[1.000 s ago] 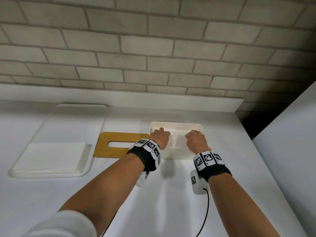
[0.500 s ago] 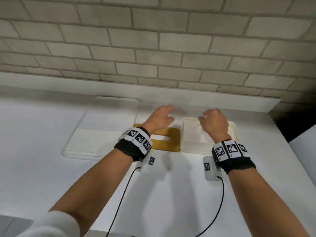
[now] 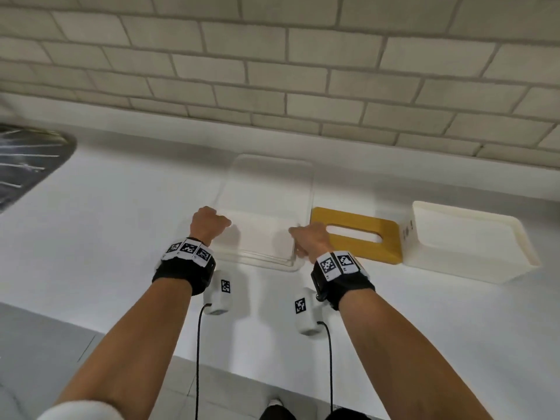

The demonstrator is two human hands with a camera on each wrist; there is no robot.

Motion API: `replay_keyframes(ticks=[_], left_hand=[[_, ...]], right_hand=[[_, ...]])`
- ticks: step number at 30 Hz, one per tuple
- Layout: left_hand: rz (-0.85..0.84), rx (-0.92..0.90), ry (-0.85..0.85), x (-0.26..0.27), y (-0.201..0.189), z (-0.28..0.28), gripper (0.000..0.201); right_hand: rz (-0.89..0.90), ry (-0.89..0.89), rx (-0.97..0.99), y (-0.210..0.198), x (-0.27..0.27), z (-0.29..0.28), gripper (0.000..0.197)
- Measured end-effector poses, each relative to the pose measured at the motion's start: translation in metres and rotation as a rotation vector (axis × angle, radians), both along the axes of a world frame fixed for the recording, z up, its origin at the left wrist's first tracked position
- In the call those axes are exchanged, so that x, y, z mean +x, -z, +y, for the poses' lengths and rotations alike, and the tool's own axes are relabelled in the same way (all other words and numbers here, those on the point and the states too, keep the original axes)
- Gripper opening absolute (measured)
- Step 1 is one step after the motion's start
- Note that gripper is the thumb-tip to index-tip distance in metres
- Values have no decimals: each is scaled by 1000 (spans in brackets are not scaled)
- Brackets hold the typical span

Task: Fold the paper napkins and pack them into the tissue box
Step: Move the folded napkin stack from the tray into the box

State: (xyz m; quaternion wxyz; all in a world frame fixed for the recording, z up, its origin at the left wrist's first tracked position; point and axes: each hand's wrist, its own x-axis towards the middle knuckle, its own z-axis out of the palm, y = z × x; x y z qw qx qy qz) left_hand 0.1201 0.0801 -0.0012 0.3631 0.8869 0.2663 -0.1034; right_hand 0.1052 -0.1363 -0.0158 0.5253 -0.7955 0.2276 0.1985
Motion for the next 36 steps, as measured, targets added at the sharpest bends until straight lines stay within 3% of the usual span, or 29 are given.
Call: replay_keyframes(ticks=[4,8,11,15,19,22,24,25,28,30,32,35,36], left_hand=[[137,-44,4,5,14,13,55],[168,-31,-11,11,16,14,54],[217,-65,39,18,17,20,61],[231,-156,59,19,17,21,55],[177,-281,52,26,25,22,92],[79,-421,48,29,15,14,97],[16,-490,72,22,-14,1,103],[-10,-515,96,19,-26,-5,98],[-46,-614,239,4,-72,-32,46],[-47,-686,323,-7,-98,-50,25],[-35,-767,369,-16,-114,-65,19],[-17,-934,345,-26,-124,-86,26],[-12,-982,336,-28,-124,-93,27]], right_hand=[[35,83,-52,10,7,16,17],[79,98,-63,10,12,23,17],[88,88,-85,19,13,22,28],[87,101,-91,14,9,18,15],[73,147,19,9,4,11,32],[40,193,78,16,2,2,46],[41,276,181,16,-2,-6,47],[41,332,263,14,-5,-10,46],[21,404,429,11,-13,-27,53],[-9,436,539,10,-18,-41,58],[-18,464,686,8,-24,-58,61],[-85,500,903,2,-47,-88,56],[-79,514,975,8,-55,-102,74]])
